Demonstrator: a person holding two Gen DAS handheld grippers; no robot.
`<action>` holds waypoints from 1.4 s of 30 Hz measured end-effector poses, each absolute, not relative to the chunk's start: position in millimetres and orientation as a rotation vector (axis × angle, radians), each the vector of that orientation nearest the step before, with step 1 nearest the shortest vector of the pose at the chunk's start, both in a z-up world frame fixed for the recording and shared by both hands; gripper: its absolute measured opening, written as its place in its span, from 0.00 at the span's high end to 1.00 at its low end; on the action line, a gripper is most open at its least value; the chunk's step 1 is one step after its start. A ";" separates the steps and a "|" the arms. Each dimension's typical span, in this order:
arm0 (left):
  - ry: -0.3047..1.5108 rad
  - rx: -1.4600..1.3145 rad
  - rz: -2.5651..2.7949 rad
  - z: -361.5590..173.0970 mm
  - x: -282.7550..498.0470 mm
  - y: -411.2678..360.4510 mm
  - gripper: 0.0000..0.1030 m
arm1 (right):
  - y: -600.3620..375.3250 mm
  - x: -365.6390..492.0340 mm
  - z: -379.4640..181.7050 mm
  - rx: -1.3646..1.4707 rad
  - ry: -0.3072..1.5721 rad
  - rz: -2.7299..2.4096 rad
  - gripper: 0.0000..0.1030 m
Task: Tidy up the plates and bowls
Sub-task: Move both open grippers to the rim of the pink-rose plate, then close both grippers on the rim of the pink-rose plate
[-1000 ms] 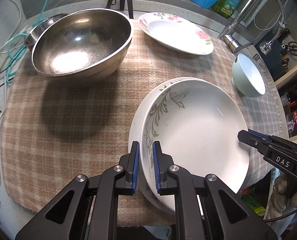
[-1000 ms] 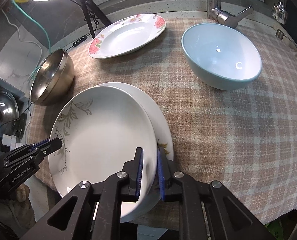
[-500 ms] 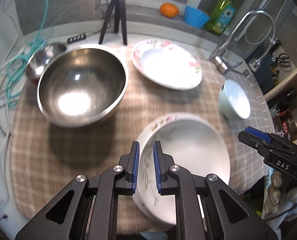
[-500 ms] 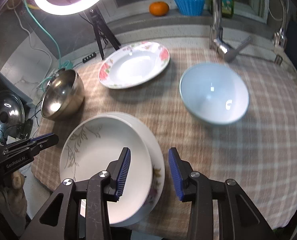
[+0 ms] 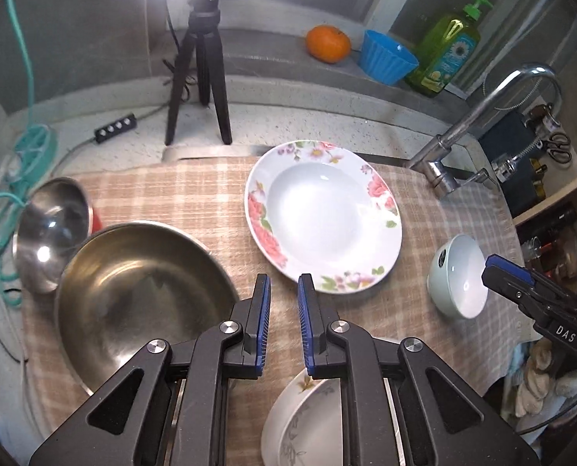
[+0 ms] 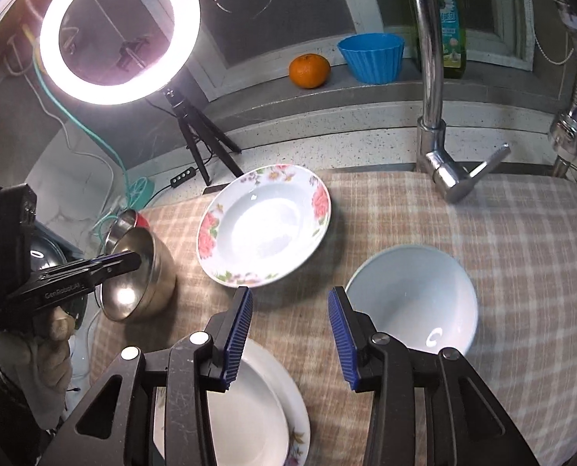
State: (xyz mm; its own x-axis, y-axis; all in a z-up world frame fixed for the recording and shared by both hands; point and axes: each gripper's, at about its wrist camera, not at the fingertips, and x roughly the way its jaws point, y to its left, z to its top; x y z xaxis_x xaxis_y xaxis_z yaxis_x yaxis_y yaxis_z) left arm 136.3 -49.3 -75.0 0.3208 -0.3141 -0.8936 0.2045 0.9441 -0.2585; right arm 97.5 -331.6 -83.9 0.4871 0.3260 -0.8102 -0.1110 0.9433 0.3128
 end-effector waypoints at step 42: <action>1.409 -0.154 -0.271 -144.3 235.9 -58.4 0.83 | -329.3 234.0 -171.7 0.401 1.317 0.254 0.69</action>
